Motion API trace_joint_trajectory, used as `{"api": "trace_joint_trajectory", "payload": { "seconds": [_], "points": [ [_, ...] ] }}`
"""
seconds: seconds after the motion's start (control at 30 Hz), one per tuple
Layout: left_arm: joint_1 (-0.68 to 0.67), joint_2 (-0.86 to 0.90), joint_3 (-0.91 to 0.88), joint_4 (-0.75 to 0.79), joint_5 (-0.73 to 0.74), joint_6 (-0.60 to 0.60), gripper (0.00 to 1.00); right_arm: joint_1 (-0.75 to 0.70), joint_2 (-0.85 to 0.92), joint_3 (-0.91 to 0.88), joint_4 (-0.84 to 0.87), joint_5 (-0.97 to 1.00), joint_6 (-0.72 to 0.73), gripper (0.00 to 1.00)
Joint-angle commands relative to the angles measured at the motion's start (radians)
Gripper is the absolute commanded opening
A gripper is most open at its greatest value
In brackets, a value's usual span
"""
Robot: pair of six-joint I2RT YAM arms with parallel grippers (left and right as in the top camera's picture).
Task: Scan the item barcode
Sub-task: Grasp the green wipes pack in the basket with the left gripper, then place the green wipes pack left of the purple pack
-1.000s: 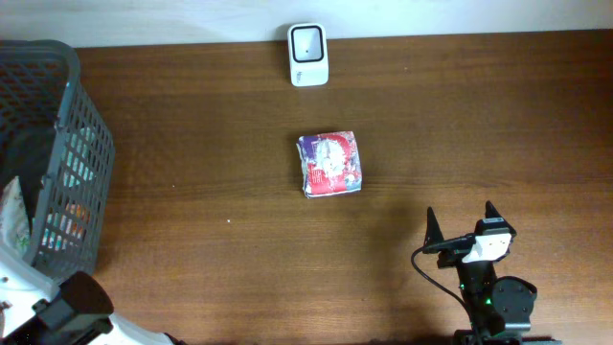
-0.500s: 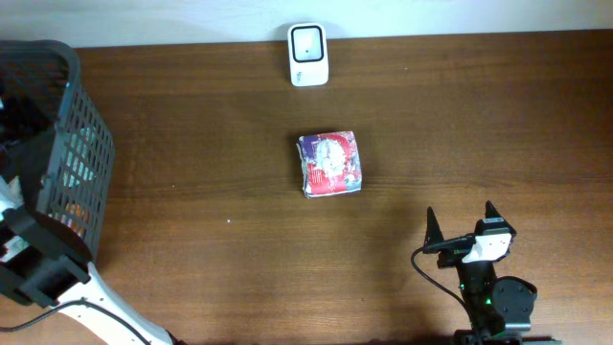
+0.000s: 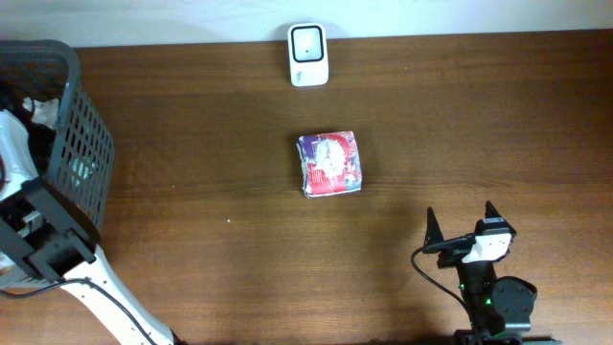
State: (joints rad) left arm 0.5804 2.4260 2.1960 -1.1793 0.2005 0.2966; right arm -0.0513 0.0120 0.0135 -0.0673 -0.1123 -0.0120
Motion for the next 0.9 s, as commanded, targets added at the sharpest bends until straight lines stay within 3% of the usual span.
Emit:
{"api": "trace_joint_trajectory", "payload": {
  "seconds": [0.0,0.03,0.1,0.13,0.37,0.47,0.57,0.7,0.77,0.87],
  "points": [
    [-0.002,0.037,-0.006,-0.004,-0.133,-0.02,0.51,0.005,-0.006,-0.008,-0.003,0.009,-0.006,0.99],
    [0.003,0.039,-0.006,-0.008,-0.167,-0.022,0.49,0.005,-0.006,-0.008,-0.003,0.009,-0.006,0.99],
    [0.009,0.038,-0.005,-0.02,-0.167,-0.024,0.07,0.005,-0.006,-0.008,-0.003,0.009,-0.006,0.99],
    [0.011,0.035,-0.003,-0.027,-0.168,-0.064,0.02,0.005,-0.006,-0.008,-0.003,0.009,-0.006,0.99],
    [0.038,-0.178,0.28,-0.164,-0.167,-0.239,0.0,0.005,-0.006,-0.008,-0.003,0.009,-0.006,0.99],
    [0.038,-0.321,0.36,-0.158,-0.155,-0.386,0.0,0.005,-0.006,-0.008,-0.003,0.009,-0.006,0.99],
    [0.038,-0.438,0.382,-0.114,0.028,-0.445,0.0,0.005,-0.006,-0.008,-0.003,0.009,-0.006,0.98],
    [-0.006,-0.523,0.382,-0.079,0.565,-0.57,0.0,0.005,-0.006,-0.008,-0.003,0.009,-0.006,0.99],
    [-0.089,-0.521,0.37,-0.129,0.578,-0.572,0.0,0.005,-0.006,-0.008,-0.003,0.009,-0.006,0.99],
    [-0.288,-0.521,0.292,-0.172,0.391,-0.572,0.0,0.005,-0.006,-0.008,-0.003,0.009,-0.006,0.99]
  ]
}}
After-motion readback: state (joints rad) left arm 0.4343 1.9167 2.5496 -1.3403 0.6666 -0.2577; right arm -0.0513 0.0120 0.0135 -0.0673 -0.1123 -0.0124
